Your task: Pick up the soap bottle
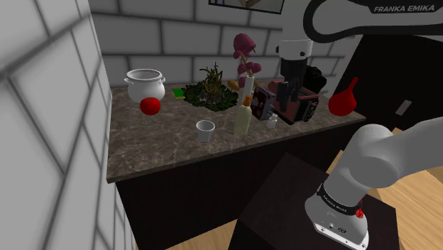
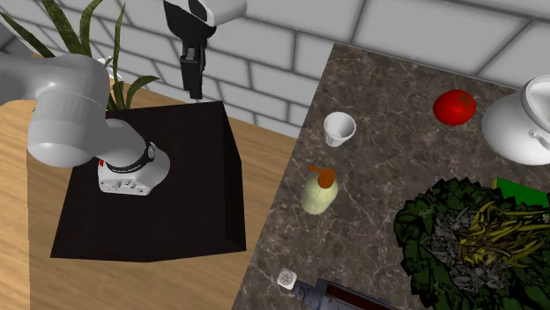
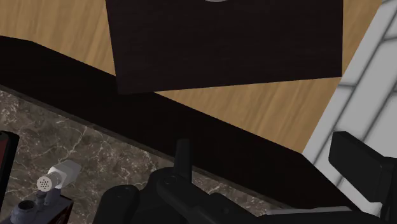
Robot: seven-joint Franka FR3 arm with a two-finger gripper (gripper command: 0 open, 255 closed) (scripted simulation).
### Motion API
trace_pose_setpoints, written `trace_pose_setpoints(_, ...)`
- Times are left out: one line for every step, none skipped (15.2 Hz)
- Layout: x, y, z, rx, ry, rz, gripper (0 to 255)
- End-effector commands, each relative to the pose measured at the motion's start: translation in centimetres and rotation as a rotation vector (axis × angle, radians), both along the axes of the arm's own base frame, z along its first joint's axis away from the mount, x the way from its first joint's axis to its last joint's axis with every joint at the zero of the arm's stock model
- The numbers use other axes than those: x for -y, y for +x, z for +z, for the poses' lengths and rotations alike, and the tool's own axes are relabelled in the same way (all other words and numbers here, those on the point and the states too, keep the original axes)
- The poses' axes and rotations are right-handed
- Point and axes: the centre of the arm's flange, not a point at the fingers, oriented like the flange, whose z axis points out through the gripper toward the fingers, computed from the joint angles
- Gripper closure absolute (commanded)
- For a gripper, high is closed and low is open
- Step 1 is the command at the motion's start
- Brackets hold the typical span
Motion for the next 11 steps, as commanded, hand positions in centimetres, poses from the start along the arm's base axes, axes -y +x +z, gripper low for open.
trace_pose_setpoints(0.0, 0.0, 0.0, 0.000, 0.000, 0.000, 0)
trace_pose_setpoints(0.8, 0.9, -0.5, 0.004, -0.001, 0.004, 0)
trace_pose_setpoints(1.5, 1.7, -1.0, 0.009, -0.003, 0.009, 0)
trace_pose_setpoints(2.3, 2.6, -1.4, 0.013, -0.004, 0.013, 0)
trace_pose_setpoints(3.0, 3.5, -1.9, 0.018, -0.005, 0.017, 0)
trace_pose_setpoints(3.8, 4.3, -2.3, 0.022, -0.007, 0.022, 0)
trace_pose_setpoints(4.5, 5.2, -2.8, 0.027, -0.008, 0.026, 0)
trace_pose_setpoints(5.3, 6.1, -3.3, 0.031, -0.009, 0.031, 0)
trace_pose_setpoints(6.0, 7.0, -3.7, 0.036, -0.011, 0.035, 0)
trace_pose_setpoints(6.8, 7.9, -4.1, 0.040, -0.012, 0.039, 0)
trace_pose_setpoints(7.5, 8.8, -4.6, 0.045, -0.013, 0.044, 0)
